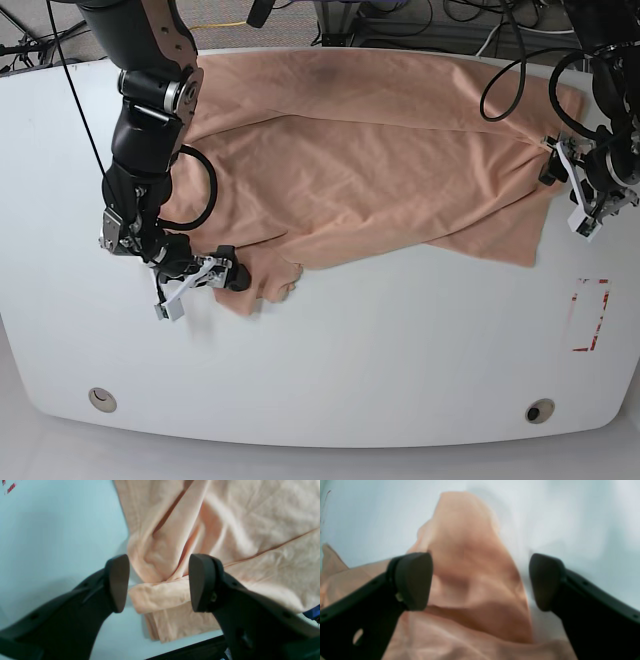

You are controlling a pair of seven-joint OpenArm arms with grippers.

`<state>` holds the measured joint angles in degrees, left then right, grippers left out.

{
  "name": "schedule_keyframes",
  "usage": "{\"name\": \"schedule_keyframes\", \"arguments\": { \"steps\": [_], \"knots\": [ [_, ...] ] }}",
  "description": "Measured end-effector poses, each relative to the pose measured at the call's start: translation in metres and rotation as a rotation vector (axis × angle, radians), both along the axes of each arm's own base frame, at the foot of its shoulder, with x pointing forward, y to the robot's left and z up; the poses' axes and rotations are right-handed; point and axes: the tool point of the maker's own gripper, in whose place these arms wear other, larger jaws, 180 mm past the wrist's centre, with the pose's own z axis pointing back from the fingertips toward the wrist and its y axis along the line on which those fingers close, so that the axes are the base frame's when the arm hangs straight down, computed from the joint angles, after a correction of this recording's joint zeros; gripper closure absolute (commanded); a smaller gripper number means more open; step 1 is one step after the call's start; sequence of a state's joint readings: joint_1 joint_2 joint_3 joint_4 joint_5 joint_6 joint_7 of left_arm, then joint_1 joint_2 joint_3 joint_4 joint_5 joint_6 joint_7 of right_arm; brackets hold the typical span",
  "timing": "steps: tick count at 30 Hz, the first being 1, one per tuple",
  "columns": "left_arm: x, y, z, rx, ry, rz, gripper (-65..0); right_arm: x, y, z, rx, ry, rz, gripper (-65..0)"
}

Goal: Fold the T-shirt properly
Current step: 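Move the right gripper down the shirt side and grasp the hem, then move the left gripper down the shirt side and grasp the hem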

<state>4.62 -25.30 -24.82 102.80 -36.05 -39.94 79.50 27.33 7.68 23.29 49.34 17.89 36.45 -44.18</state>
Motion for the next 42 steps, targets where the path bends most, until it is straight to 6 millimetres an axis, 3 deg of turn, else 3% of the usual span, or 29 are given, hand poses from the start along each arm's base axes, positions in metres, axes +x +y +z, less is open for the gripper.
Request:
{"name": "schedule_keyframes", "arguments": {
  "steps": [4, 8, 12, 16, 21, 29, 34, 42],
  "knots": [
    [0.009, -0.002, 0.006, -0.004, -0.025, 0.003, -34.4, 0.0, 0.017, -0.002, -0.042, 0.011, 0.072, -54.2],
    [0.026, -0.001, 0.008, -0.013, -0.054, 0.032, -34.9, 0.0, 0.037, -0.003, -0.067, 0.013, 0.139, -36.3],
    [0.038, 0.016, 0.0, 0.044, -0.02, 0.113, -35.8, -0.002, 0.036, -0.006, -0.075, 0.026, 0.143, -18.7],
    [0.059, 0.016, -0.003, 0.032, -0.033, 0.155, -43.6, -0.005, 0.033, -0.009, -0.085, 0.039, 0.146, -12.4],
    [0.083, 0.004, -0.008, -0.001, -0.087, 0.173, -49.7, -0.006, 0.031, -0.01, -0.091, 0.042, 0.146, -11.7],
    [0.104, -0.005, -0.034, -0.163, -0.091, 0.363, -50.0, -0.006, 0.031, -0.01, -0.094, 0.044, 0.148, -11.7],
    [0.104, 0.002, -0.055, -0.213, -0.079, 0.466, -50.0, -0.007, 0.031, -0.011, -0.092, 0.043, 0.147, -11.7],
    [0.109, 0.024, -0.065, -0.238, -0.126, 0.588, -50.0, -0.008, 0.031, -0.012, -0.09, 0.045, 0.146, -11.7]
  ]
}}
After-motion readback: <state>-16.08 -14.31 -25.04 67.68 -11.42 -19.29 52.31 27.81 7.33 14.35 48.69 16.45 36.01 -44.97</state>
